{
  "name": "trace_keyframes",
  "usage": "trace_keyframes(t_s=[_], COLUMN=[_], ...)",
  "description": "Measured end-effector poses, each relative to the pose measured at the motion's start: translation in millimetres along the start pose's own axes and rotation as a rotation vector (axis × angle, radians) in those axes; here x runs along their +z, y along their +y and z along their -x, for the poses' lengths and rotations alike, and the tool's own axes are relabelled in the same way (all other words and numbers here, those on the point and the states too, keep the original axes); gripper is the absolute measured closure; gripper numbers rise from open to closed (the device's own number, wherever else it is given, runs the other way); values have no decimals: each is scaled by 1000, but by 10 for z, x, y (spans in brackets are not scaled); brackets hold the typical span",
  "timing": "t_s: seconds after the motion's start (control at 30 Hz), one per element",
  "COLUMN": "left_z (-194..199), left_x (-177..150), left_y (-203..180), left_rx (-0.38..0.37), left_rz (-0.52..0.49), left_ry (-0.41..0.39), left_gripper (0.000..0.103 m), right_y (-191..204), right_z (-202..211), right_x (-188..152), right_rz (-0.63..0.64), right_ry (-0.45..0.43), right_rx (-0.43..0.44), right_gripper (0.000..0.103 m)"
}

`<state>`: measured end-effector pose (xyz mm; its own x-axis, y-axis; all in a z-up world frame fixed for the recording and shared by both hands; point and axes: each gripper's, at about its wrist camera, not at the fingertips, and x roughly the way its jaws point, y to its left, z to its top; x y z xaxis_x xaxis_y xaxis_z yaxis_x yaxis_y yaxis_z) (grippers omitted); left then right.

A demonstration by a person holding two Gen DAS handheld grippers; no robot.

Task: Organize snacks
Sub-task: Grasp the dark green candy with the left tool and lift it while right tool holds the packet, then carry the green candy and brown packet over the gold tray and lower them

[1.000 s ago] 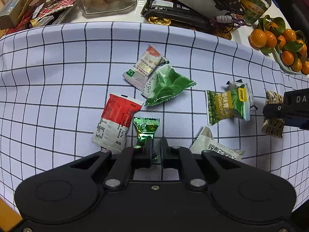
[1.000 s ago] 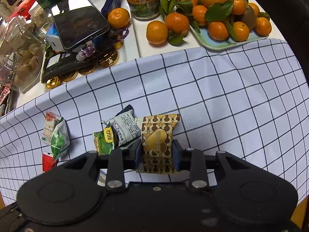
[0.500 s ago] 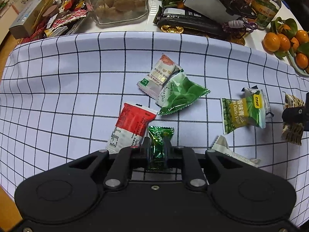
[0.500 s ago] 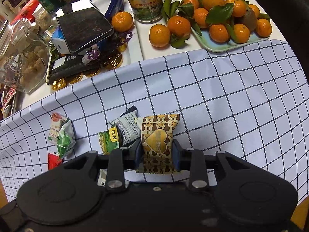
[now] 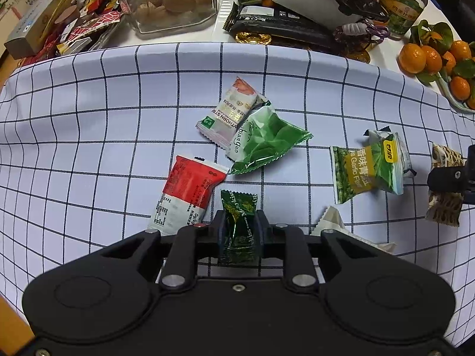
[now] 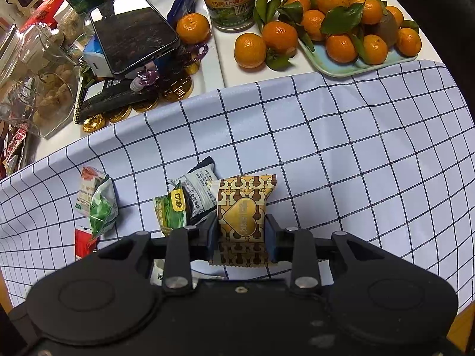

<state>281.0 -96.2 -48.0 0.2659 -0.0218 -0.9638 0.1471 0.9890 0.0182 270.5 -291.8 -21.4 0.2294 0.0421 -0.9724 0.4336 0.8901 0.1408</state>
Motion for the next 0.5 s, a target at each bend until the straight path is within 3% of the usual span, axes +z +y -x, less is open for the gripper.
trace_keyframes(t_s=[0.27, 0.5], left_z=[69, 521], left_x=[-33, -331], left_y=[39, 136], left_rx=[-59, -82], left_rz=[15, -17], left_ry=[7, -59], left_gripper=[80, 80], right_y=[-22, -146], right_z=[81, 343], right_x=[-20, -163], right_rz=[0, -1], right_ry=[-24, -99], right_rx=[6, 46], right_gripper=[70, 70])
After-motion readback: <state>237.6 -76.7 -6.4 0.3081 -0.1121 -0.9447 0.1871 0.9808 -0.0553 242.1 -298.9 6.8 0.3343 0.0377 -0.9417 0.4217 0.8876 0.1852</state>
